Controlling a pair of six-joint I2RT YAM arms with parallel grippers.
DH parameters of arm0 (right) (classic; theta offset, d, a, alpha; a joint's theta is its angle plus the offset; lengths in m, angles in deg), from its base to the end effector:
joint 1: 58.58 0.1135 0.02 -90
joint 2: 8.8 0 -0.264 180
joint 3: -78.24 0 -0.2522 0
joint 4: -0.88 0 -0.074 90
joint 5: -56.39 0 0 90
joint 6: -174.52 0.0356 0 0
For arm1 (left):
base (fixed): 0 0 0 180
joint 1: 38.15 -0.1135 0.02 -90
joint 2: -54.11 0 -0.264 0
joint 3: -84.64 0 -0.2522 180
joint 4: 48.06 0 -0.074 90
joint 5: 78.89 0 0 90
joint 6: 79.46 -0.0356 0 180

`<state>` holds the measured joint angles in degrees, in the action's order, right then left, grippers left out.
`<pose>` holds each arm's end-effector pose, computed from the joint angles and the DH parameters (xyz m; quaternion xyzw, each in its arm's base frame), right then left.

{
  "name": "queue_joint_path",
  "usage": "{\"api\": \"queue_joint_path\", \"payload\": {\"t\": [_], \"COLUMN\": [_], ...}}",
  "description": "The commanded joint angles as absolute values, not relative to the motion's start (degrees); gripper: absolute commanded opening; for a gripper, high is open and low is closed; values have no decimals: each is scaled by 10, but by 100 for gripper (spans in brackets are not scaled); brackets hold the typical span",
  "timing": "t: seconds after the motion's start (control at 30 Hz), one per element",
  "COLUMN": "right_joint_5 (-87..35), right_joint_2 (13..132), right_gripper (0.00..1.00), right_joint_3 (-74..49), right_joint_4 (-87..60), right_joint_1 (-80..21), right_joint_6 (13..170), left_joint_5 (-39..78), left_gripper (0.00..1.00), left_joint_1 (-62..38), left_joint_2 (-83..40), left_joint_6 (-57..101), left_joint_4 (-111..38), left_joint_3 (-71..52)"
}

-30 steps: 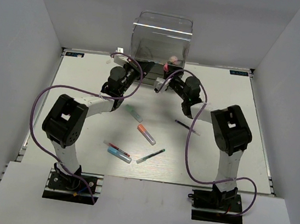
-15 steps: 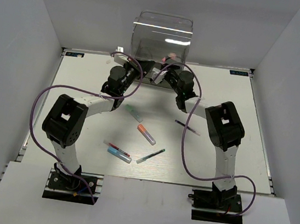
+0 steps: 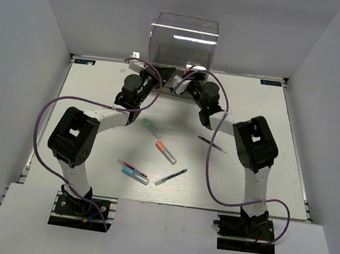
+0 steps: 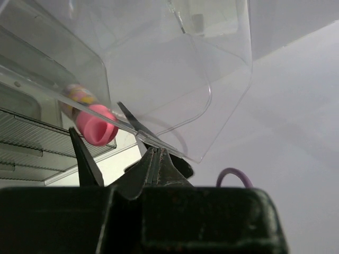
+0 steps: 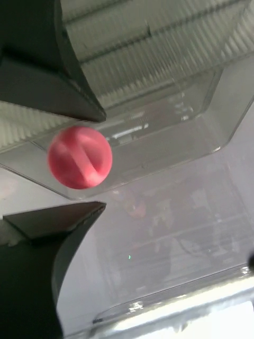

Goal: Sort the stationery into containers
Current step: Place the stationery in the storage box.

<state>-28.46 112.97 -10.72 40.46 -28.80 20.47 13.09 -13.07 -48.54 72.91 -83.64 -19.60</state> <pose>0.4184 0.2431 0.2259 -0.4979 0.4189 -0.1956 0.7337 0.3718 -0.1754 0.2736 -0.1958 0.6214 -0.5324 0.5404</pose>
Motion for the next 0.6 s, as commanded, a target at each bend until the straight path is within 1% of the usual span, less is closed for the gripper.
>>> {"api": "queue_joint_path", "payload": {"t": [0.0, 0.1, 0.23, 0.57], "right_joint_5": [-262, -224, -197, -192], "right_joint_2": [1059, 1028, 1003, 976], "right_gripper": [69, 73, 73, 74], "right_joint_3": [-140, -192, -220, -267], "right_joint_4": [445, 442, 422, 421], "right_joint_1": [-290, -291, -292, -293], "right_joint_6": [247, 259, 266, 273], "left_joint_5": [129, 134, 134, 134], "left_gripper": [0, 0, 0, 0], "left_joint_1": [-131, -131, -131, -131], "left_joint_2": [-457, -457, -457, -457], "left_joint_6": [723, 723, 723, 723], "left_joint_4": [-849, -849, -849, -849], "left_joint_3": [-174, -169, -169, -174]}}
